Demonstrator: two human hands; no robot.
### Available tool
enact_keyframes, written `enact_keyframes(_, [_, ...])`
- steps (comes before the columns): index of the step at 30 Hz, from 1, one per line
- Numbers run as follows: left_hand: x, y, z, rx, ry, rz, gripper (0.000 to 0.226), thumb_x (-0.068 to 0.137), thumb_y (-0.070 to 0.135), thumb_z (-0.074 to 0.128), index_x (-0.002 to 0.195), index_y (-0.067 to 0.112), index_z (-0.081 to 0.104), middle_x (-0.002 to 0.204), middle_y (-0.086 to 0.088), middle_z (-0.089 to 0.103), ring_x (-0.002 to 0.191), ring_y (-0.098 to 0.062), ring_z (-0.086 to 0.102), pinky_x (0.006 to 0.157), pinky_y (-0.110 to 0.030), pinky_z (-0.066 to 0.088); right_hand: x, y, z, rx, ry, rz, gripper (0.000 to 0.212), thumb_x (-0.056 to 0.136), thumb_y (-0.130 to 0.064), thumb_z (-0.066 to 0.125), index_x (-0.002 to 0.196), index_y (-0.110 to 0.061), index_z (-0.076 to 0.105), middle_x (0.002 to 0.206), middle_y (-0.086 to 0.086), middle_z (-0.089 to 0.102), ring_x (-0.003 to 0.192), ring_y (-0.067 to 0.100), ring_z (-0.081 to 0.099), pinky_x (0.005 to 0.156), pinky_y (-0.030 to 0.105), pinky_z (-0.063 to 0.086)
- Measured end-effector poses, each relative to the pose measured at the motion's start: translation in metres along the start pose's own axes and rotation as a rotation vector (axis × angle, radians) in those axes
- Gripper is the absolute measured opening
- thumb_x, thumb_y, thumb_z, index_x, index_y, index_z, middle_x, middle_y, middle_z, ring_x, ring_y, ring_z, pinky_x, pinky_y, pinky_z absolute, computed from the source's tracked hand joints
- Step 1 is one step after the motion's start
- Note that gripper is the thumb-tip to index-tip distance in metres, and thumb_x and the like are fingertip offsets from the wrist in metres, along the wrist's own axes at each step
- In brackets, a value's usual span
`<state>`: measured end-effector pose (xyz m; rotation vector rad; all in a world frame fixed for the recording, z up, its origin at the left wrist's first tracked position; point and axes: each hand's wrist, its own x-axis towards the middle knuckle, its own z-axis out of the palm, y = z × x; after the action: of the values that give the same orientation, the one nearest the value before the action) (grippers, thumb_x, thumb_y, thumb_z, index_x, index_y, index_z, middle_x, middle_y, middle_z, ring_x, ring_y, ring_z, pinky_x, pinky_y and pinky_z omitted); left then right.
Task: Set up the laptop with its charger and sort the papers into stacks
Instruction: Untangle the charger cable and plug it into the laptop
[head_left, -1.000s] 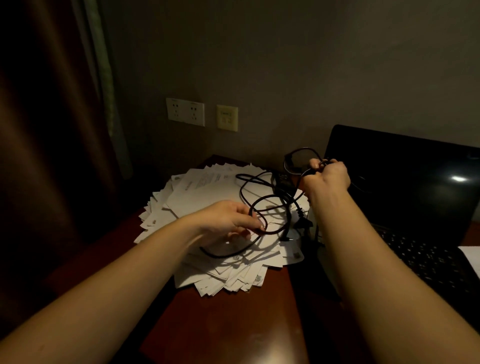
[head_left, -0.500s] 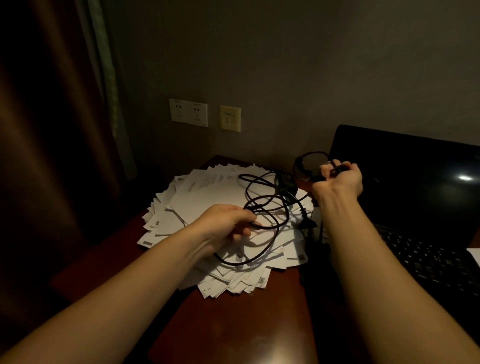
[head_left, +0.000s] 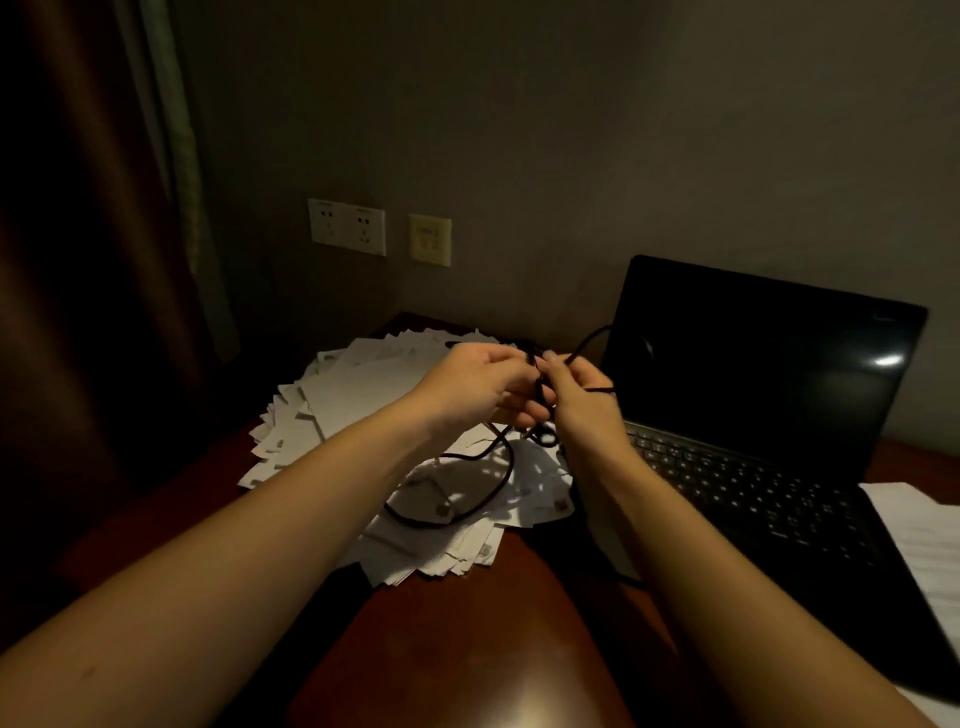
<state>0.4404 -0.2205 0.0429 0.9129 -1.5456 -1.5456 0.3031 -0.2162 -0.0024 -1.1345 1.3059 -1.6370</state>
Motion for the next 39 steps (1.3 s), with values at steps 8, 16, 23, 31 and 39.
enact_keyframes(8, [0.018, -0.007, 0.001, 0.615, 0.158, 0.284, 0.034, 0.088, 0.019, 0.073, 0.12, 0.025, 0.063, 0.107, 0.0, 0.064, 0.092, -0.011, 0.064, 0.072, -0.023, 0.055, -0.009, -0.017, -0.01, 0.056, -0.185, 0.175, 0.042, 0.101, -0.042, 0.044, 0.109, -0.014, 0.074, 0.102, 0.014, 0.074, 0.088, 0.026, 0.07, 0.079, 0.04, 0.054])
enact_keyframes(16, [0.031, -0.019, 0.007, 0.666, 0.149, 0.182, 0.058, 0.081, 0.029, 0.074, 0.132, 0.022, 0.047, 0.125, 0.0, 0.053, 0.112, -0.016, 0.055, 0.095, -0.034, 0.05, -0.01, -0.022, -0.016, -0.064, -0.181, 0.186, 0.021, 0.092, -0.02, 0.064, 0.105, -0.004, 0.068, 0.096, 0.013, 0.073, 0.088, 0.026, 0.07, 0.081, 0.042, 0.055])
enact_keyframes(23, [0.028, -0.041, 0.002, 0.434, -0.121, -0.038, 0.027, 0.1, 0.048, 0.052, 0.113, 0.029, 0.067, 0.104, 0.005, 0.075, 0.098, -0.013, 0.068, 0.091, -0.039, 0.048, -0.011, -0.031, -0.019, -0.121, -0.14, 0.144, 0.022, 0.097, -0.014, 0.051, 0.11, -0.004, 0.065, 0.106, 0.023, 0.067, 0.091, 0.031, 0.07, 0.072, 0.039, 0.062])
enact_keyframes(31, [0.019, -0.033, 0.004, 0.697, 0.017, 0.135, 0.028, 0.105, 0.035, 0.048, 0.097, 0.019, 0.07, 0.067, 0.007, 0.054, 0.062, -0.011, 0.048, 0.056, -0.029, 0.032, -0.003, -0.029, -0.031, -0.221, -0.033, 0.075, 0.021, 0.091, -0.025, 0.059, 0.095, -0.008, 0.07, 0.088, 0.016, 0.071, 0.076, 0.022, 0.068, 0.068, 0.038, 0.051])
enact_keyframes(39, [0.012, -0.026, -0.005, 0.584, 0.189, 0.125, 0.031, 0.103, 0.027, 0.046, 0.085, 0.007, 0.06, 0.067, -0.002, 0.045, 0.06, -0.017, 0.04, 0.058, -0.034, 0.027, -0.003, -0.031, -0.038, -0.243, 0.193, -0.132, 0.007, 0.081, -0.016, 0.075, 0.085, -0.021, 0.071, 0.084, 0.002, 0.072, 0.082, 0.014, 0.07, 0.076, 0.034, 0.06])
